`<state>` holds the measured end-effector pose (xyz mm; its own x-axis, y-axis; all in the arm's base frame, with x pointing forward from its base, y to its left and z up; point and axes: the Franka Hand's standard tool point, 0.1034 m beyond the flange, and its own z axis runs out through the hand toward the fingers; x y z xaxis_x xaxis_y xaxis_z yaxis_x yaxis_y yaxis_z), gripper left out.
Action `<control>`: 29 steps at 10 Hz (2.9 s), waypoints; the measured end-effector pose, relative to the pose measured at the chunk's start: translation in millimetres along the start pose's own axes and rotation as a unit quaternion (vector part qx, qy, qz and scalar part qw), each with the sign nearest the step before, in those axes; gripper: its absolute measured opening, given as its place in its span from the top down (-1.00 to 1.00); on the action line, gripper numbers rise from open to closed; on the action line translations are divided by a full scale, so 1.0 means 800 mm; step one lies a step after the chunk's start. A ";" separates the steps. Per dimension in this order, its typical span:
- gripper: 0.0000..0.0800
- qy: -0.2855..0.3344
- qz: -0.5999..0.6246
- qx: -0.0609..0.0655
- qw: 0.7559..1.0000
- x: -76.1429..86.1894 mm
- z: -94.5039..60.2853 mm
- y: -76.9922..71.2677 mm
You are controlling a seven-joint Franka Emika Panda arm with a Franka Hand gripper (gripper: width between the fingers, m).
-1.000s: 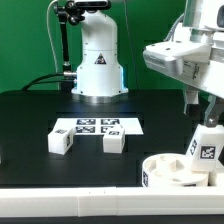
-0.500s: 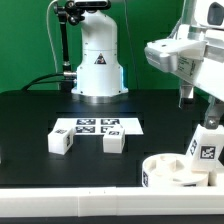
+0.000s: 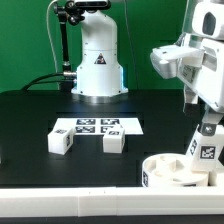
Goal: Assemble stool
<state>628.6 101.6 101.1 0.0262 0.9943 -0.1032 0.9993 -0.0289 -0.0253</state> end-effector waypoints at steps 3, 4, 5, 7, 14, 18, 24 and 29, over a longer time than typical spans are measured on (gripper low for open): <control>-0.62 -0.001 0.000 0.004 1.000 0.000 0.008 -0.001; -0.62 -0.001 -0.001 0.006 1.000 0.001 0.010 -0.003; -0.62 0.000 0.002 0.008 1.000 0.004 0.013 -0.004; -0.62 0.000 0.002 0.009 1.000 0.008 0.015 -0.005; 0.17 0.000 0.003 0.010 1.000 0.006 0.016 -0.005; 0.17 0.000 0.066 0.011 0.998 0.007 0.017 -0.005; 0.16 0.028 0.388 0.039 0.921 -0.002 0.019 -0.006; 0.16 0.037 0.595 0.047 0.802 0.015 0.018 -0.006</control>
Offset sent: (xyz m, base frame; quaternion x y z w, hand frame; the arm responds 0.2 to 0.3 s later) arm 0.0019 0.0088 -0.0054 0.0011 0.0098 0.0103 0.9999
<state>623.6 112.3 85.5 0.9640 0.2609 -0.0505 0.2598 -0.9653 -0.0278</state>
